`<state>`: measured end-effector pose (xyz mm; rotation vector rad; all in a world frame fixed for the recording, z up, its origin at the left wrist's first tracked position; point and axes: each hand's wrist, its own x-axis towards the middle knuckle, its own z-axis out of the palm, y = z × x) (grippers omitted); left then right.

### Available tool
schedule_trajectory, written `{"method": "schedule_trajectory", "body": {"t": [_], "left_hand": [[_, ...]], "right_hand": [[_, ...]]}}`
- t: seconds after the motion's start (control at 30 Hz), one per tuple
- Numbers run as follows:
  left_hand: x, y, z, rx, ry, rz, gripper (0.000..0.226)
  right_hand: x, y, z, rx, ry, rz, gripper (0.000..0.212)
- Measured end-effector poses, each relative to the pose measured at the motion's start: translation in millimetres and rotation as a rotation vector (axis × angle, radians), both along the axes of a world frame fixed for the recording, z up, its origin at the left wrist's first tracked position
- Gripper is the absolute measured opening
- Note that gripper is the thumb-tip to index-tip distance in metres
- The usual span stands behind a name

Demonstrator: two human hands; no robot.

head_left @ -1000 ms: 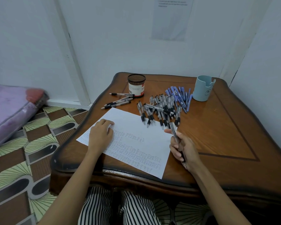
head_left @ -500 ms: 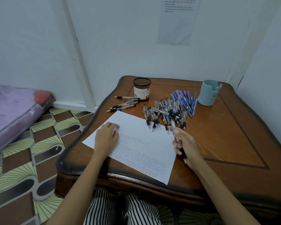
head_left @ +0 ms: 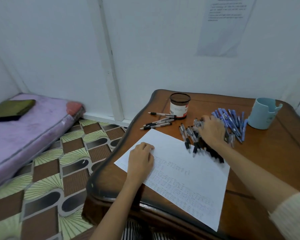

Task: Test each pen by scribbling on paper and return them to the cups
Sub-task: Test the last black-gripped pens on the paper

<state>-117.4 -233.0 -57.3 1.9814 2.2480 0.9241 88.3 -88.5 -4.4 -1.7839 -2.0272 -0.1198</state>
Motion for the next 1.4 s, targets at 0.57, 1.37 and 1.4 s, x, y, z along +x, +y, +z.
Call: {"method": "schedule_trajectory", "body": {"t": [0.57,1.37,1.4], "left_hand": [[-2,1,-4,0.010,0.047,-0.015,0.030],[41,-19,15,-0.229,0.255,0.002,0.043],[46,-21,15,-0.214,0.245,-0.029,0.042]], "right_hand": [[-95,39,-27,-0.087,-0.054,0.399,0.015],[43,-155,-3,-0.253,1.571,0.307,0.010],[46,-156,-5,-0.255,1.568,0.303,0.008]]}}
